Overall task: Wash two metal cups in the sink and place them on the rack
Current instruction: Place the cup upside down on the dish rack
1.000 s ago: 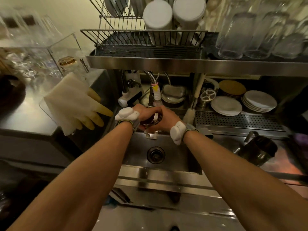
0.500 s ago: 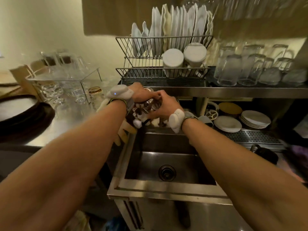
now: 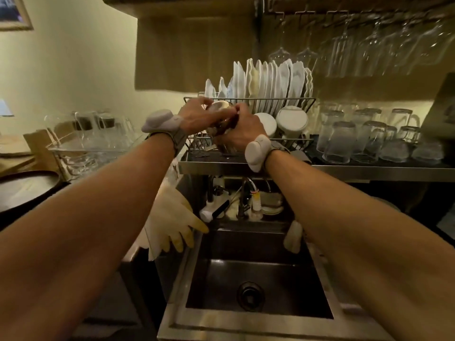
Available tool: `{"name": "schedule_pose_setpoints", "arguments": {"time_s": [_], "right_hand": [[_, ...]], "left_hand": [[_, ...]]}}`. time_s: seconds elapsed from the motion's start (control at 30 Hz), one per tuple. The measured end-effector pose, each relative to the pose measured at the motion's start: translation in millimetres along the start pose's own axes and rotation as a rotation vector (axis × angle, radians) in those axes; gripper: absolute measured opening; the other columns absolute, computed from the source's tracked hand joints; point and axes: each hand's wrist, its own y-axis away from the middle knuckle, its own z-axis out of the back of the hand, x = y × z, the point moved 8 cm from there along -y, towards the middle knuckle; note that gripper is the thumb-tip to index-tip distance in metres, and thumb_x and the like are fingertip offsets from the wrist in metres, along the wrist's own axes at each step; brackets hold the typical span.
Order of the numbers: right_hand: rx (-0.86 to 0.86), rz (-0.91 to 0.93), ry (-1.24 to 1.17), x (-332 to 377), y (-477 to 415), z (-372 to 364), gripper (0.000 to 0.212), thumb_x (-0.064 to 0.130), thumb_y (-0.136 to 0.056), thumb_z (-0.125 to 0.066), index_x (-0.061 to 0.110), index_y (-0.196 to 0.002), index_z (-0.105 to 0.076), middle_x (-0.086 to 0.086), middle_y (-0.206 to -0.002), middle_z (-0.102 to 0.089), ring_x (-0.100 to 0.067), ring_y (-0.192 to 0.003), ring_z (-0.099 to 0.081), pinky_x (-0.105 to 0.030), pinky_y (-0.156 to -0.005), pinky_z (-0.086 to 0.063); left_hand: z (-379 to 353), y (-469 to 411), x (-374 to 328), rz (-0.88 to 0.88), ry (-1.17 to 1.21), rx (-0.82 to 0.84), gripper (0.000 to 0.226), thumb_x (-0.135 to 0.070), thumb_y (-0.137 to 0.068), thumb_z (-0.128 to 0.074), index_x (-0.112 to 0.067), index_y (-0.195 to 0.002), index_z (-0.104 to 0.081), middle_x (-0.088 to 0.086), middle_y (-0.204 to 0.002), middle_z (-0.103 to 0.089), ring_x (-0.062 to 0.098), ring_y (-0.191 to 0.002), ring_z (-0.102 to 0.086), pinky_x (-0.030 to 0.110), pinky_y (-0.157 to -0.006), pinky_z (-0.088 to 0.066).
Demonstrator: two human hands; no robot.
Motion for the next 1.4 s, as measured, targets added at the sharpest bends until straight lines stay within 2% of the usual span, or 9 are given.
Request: {"name": "schedule_pose_setpoints", "arguments": {"time_s": [0.07,0.2,0.33,0.5,0.77,0.9,1.13,1.3,1.4], "right_hand": [[-0.021,0.018,-0.018,7,-11,0,0.078,0.031,-0.063,-0.083,0.013,-0.124,-0.039,0.003,-0.102,-0.056,-0.015,-0.093,-0.055,-0.025,-0.082,-0.047],[-0.081,0.048,0.003,21,-45,-16,0.082,0.036,-0.061,-0.084,0.011,-0.124,-0.039,-0.003,-0.112,-0.061,-0.017,-0.098,-0.058,-0.029,-0.087,-0.050],[-0.113,0.043,-0.032,21,-73,-36,0.087,0.033,-0.059,-0.085,0.012,-0.127,-0.035,-0.005,-0.118,-0.059,-0.019,-0.101,-0.059,-0.028,-0.085,-0.050],[-0.089,0.019,-0.046,10,-98,-73,0.097,0.025,-0.055,-0.089,0.016,-0.133,-0.032,-0.009,-0.123,-0.056,-0.021,-0.106,-0.056,-0.025,-0.087,-0.045],[0.119,-0.147,-0.005,-26,-98,-103,0.092,0.034,-0.065,-0.084,0.013,-0.135,-0.029,0.001,-0.109,-0.056,-0.016,-0.095,-0.057,-0.023,-0.076,-0.045],[0.189,-0.210,0.068,-35,-104,-113,0.091,0.044,-0.074,-0.075,0.014,-0.143,-0.024,-0.008,-0.128,-0.055,-0.023,-0.106,-0.057,-0.027,-0.078,-0.043],[0.173,-0.215,0.144,-37,-110,-117,0.086,0.046,-0.073,-0.073,0.008,-0.139,-0.032,-0.009,-0.124,-0.059,-0.025,-0.108,-0.060,-0.029,-0.072,-0.044],[0.186,-0.193,0.171,-36,-111,-118,0.092,0.048,-0.071,-0.073,0.010,-0.142,-0.028,-0.009,-0.127,-0.058,-0.026,-0.108,-0.060,-0.032,-0.081,-0.051],[0.189,-0.191,0.170,-35,-111,-118,0.088,0.049,-0.070,-0.074,0.011,-0.138,-0.034,-0.008,-0.125,-0.059,-0.024,-0.106,-0.060,-0.033,-0.083,-0.052]], "left_hand": [[16,-5,12,0.042,0.026,-0.074,0.072,-0.067,-0.079,-0.056,-0.018,-0.131,-0.054,0.008,-0.127,-0.059,0.022,-0.107,-0.056,0.030,-0.083,-0.044],[36,-24,39,0.099,0.007,-0.091,0.072,-0.071,-0.082,-0.046,-0.018,-0.130,-0.054,0.007,-0.115,-0.059,0.021,-0.099,-0.055,0.032,-0.075,-0.048],[45,-51,49,0.068,0.018,-0.082,0.066,-0.067,-0.084,-0.047,-0.020,-0.131,-0.053,0.006,-0.115,-0.061,0.021,-0.095,-0.059,0.033,-0.071,-0.052],[42,-87,80,0.001,0.000,-0.052,0.051,-0.055,-0.087,-0.054,-0.014,-0.114,-0.067,0.007,-0.110,-0.068,0.019,-0.087,-0.060,0.022,-0.059,-0.044],[8,-104,122,0.036,-0.059,0.084,0.049,-0.045,-0.081,-0.067,-0.015,-0.120,-0.065,0.006,-0.114,-0.069,0.017,-0.093,-0.062,0.024,-0.076,-0.043],[3,-108,128,0.055,-0.146,0.071,0.050,-0.047,-0.084,-0.061,-0.018,-0.126,-0.062,0.008,-0.121,-0.066,0.024,-0.106,-0.062,0.026,-0.081,-0.044],[0,-111,136,0.084,-0.074,0.087,0.042,-0.039,-0.087,-0.058,-0.021,-0.125,-0.061,0.008,-0.121,-0.065,0.025,-0.106,-0.060,0.026,-0.079,-0.039],[-3,-110,135,0.103,-0.056,0.081,0.043,-0.041,-0.082,-0.059,-0.022,-0.120,-0.063,0.007,-0.115,-0.067,0.025,-0.100,-0.062,0.030,-0.083,-0.047],[-3,-110,137,0.118,-0.072,0.075,0.054,-0.047,-0.081,-0.060,-0.021,-0.128,-0.058,0.006,-0.125,-0.063,0.027,-0.109,-0.060,0.032,-0.090,-0.046]]}}
